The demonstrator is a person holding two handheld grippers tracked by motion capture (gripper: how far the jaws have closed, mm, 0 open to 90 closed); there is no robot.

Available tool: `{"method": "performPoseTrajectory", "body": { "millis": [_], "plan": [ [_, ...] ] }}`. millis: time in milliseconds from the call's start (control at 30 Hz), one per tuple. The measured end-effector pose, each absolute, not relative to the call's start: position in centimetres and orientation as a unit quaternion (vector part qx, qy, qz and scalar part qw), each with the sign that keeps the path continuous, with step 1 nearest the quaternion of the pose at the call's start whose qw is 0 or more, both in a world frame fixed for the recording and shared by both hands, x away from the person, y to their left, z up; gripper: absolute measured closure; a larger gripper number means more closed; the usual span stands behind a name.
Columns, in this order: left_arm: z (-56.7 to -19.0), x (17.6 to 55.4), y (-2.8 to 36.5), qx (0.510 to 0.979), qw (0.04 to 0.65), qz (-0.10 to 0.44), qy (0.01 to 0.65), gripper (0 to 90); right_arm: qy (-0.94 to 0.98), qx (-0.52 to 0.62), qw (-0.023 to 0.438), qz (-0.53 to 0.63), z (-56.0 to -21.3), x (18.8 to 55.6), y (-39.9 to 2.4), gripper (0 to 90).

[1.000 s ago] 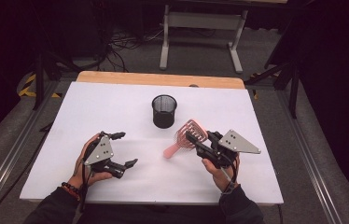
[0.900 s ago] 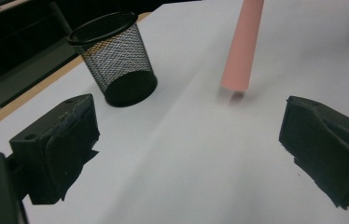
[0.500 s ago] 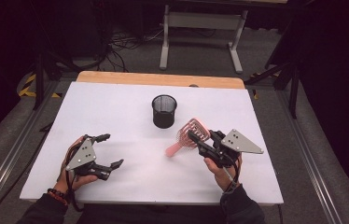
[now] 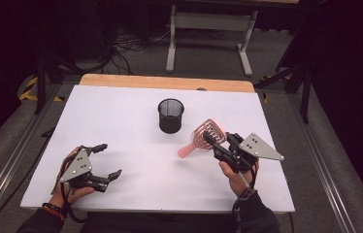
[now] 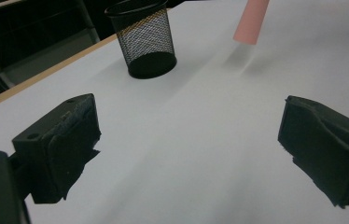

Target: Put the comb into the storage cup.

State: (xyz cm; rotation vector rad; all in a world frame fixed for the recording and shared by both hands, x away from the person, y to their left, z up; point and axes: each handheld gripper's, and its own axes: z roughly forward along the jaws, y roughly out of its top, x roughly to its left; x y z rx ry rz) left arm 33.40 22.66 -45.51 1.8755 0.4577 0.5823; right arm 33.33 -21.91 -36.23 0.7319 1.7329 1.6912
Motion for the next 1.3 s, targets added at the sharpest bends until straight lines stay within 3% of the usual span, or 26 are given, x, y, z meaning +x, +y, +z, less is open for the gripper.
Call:
{"method": "performPoseTrajectory", "body": {
  "millis": [200, 733, 1300],
  "plan": [
    [-45.7, 33.4, 23.2, 0.785, 0.537, 0.237, 0.199, 5.7, 0.637, 0.281, 0.302, 0.651, -35.2, 33.6, -22.3, 63.3],
    [-46.0, 33.0, 23.3, 0.787, 0.535, 0.236, 0.196, 5.8, 0.627, 0.25, 0.362, 0.643, -30.5, 34.9, -21.4, 63.3],
    [-45.8, 32.9, 23.3, 0.784, 0.54, 0.239, 0.191, 5.9, 0.622, 0.235, 0.366, 0.651, -27.6, 37.1, -18.6, 63.3]
  ]
}}
